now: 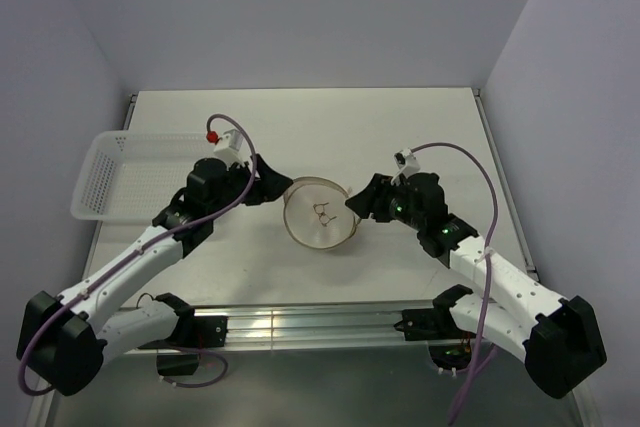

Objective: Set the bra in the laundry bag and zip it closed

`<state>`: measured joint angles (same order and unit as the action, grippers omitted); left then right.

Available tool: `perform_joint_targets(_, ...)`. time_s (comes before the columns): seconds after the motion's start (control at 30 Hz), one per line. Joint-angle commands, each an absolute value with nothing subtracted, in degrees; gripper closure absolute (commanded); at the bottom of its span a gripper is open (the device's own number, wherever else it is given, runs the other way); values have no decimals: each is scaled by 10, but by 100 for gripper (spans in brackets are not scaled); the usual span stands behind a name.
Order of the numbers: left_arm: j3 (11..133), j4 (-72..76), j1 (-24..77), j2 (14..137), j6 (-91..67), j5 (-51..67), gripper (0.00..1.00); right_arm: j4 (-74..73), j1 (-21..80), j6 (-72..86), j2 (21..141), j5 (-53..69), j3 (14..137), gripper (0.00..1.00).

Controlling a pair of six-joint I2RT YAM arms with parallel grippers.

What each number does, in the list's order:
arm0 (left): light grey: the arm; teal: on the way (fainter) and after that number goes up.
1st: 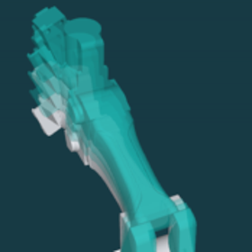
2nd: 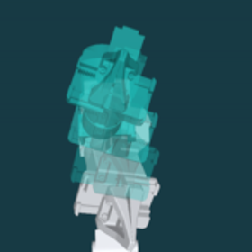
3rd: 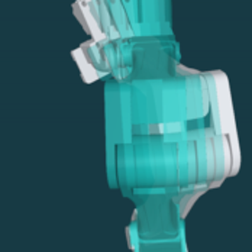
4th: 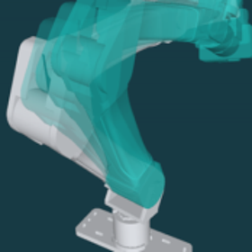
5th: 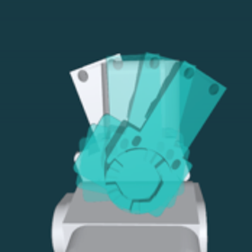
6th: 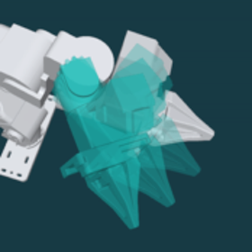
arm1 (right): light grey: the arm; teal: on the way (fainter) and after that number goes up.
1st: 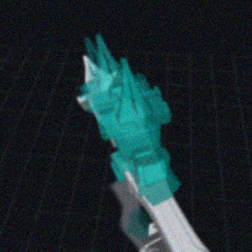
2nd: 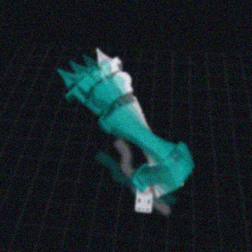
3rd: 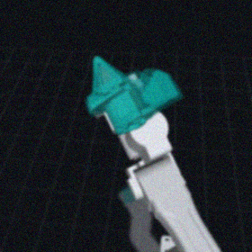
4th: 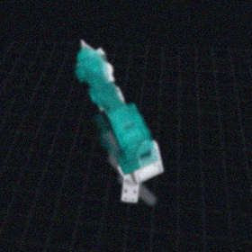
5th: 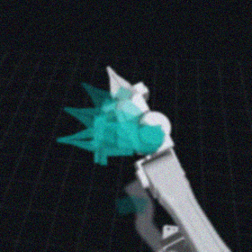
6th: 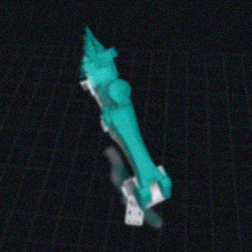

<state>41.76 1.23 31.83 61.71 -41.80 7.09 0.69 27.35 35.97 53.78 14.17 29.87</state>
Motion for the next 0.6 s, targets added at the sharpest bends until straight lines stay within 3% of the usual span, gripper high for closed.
perform_joint_targets(0.0, 383, 4, 323, 570, -435, 112, 28, 66, 266, 391, 519, 153, 283, 39)
perform_joint_targets(0.13, 322, 2, 343, 516, -478, 155, 29, 83, 261, 409, 519, 156, 276, 49)
perform_joint_targets(0.23, 303, -31, 352, 483, -488, 162, 30, 96, 260, 417, 533, 171, 275, 50)
perform_joint_targets(0.43, 289, -47, 353, 454, -501, 187, 31, 103, 259, 415, 539, 189, 273, 33)
perform_joint_targets(0.47, 288, -36, 354, 457, -505, 195, 33, 101, 259, 413, 534, 190, 274, 32)
perform_joint_targets(0.57, 294, -5, 355, 483, -504, 211, 55, 105, 258, 416, 526, 192, 262, 34)
